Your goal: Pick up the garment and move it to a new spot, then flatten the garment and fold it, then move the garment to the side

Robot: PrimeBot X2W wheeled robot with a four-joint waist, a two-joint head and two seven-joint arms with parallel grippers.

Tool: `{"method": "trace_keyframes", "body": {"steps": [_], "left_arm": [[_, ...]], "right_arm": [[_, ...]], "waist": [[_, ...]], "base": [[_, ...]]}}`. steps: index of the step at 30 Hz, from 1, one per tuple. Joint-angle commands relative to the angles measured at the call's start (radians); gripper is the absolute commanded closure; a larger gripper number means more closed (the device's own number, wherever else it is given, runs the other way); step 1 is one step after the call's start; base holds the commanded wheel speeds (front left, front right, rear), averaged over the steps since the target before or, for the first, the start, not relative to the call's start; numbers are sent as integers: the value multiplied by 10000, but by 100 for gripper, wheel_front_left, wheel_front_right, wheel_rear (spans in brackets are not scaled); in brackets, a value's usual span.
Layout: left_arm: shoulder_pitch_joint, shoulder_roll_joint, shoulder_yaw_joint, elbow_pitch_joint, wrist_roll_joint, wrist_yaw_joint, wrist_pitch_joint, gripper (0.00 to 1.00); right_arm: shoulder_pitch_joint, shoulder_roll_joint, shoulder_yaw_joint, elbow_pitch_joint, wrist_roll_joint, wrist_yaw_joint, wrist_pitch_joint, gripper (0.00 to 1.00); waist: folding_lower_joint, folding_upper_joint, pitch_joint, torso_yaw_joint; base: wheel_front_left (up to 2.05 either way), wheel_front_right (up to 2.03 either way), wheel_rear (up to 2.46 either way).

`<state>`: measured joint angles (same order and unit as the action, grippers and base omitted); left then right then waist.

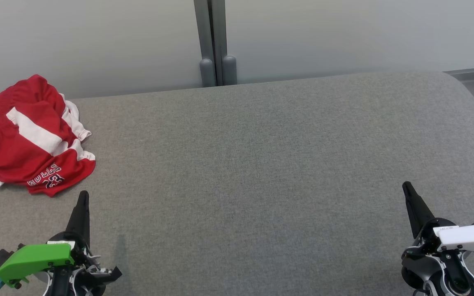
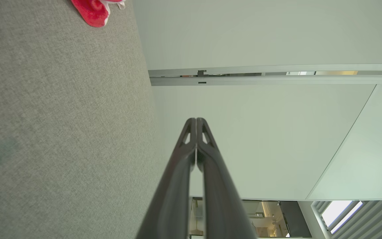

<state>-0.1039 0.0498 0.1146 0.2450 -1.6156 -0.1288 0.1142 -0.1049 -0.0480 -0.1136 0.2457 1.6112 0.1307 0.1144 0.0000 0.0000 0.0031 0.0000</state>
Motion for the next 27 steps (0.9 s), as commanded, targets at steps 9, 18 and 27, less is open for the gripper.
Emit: {"method": "trace_keyframes", "body": {"steps": [9, 18, 27], "left_arm": [[-126, 14, 4, -11, 69, -52, 16, 100], [-126, 14, 4, -11, 69, -52, 16, 100], [-126, 14, 4, -11, 69, -52, 16, 100]], "right_arm": [[-87, -53, -11, -36, 31, 0, 16, 100], [-87, -53, -11, -36, 31, 0, 16, 100], [-87, -53, -11, -36, 31, 0, 16, 100]], "waist": [[0, 0, 0, 0], [0, 0, 0, 0], [0, 0, 0, 0]], "base": [[0, 0, 0], [0, 0, 0], [0, 0, 0]]}}
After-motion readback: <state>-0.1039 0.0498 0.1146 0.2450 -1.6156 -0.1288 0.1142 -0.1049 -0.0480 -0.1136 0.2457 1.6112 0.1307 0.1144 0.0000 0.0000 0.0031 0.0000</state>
